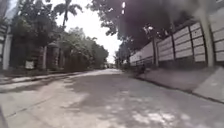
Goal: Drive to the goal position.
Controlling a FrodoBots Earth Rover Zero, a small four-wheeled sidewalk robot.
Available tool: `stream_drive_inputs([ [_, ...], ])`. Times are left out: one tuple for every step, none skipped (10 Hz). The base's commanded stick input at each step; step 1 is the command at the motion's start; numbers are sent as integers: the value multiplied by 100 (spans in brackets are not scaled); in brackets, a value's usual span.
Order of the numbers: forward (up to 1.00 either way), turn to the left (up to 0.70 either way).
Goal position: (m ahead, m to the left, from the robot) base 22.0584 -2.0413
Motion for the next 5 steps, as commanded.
stream_drive_inputs([
  [50, 0],
  [50, 0],
  [50, 0],
  [50, 0],
  [50, 0],
])
